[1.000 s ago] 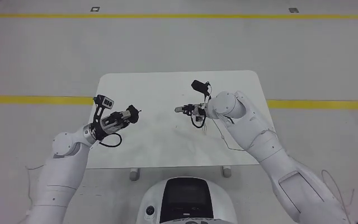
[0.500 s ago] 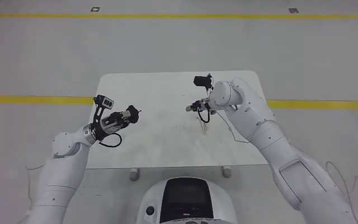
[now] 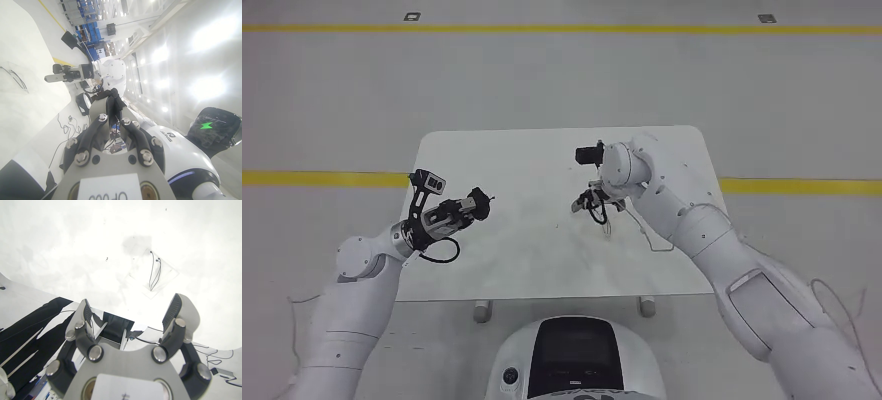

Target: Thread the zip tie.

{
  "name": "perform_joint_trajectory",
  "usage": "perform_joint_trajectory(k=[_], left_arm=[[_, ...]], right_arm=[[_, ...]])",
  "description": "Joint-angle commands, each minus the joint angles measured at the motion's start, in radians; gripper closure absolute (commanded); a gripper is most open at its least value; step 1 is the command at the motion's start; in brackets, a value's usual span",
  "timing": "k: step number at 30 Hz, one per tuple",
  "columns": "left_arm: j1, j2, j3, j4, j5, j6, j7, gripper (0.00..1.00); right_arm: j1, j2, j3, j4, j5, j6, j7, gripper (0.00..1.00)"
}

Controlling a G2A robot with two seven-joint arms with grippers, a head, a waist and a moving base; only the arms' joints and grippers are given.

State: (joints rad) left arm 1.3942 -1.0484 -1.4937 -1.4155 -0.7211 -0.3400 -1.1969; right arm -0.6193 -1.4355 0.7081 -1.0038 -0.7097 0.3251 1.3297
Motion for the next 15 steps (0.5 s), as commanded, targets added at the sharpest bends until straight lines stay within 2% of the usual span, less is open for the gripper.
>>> perform_joint_trajectory(k=[1,4,9,15], left_arm=[[0.0,0.0,0.0,0.0,0.0,0.0,0.0,1.0],[0.0,0.0,0.0,0.0,0.0,0.0,0.0,1.0],[0.0,0.0,0.0,0.0,0.0,0.0,0.0,1.0],[0.0,0.0,0.0,0.0,0.0,0.0,0.0,1.0]], right_arm=[[0.005,-0.008,-0.017,0.013,-0.008,-0.002,-0.007,0.0],[0.019,-0.028,-0.044,0.065,0.002,-0.009,-0.024,0.0],[0.045,-0.066,-0.08,0.177,0.054,-0.062,-0.032,0.0],[0.045,-0.066,-0.08,0.177,0.054,-0.062,-0.032,0.0]])
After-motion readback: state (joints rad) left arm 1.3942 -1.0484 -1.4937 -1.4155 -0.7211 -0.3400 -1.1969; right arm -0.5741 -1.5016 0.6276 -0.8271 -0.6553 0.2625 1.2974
